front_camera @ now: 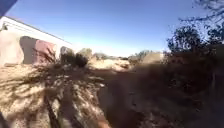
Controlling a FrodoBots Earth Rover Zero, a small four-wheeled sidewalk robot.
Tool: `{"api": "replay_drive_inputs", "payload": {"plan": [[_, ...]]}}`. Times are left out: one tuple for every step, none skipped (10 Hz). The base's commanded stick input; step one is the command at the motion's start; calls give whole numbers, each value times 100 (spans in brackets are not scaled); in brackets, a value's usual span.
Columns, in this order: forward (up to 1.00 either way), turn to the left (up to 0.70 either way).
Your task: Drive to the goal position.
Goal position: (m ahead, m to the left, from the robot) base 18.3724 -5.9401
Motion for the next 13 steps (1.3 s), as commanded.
{"api": "replay_drive_inputs", "payload": {"plan": [[50,0],[50,0],[50,0],[50,0],[50,0],[50,0],[50,0],[50,0],[50,0],[50,0],[50,0],[50,0],[50,0]]}}
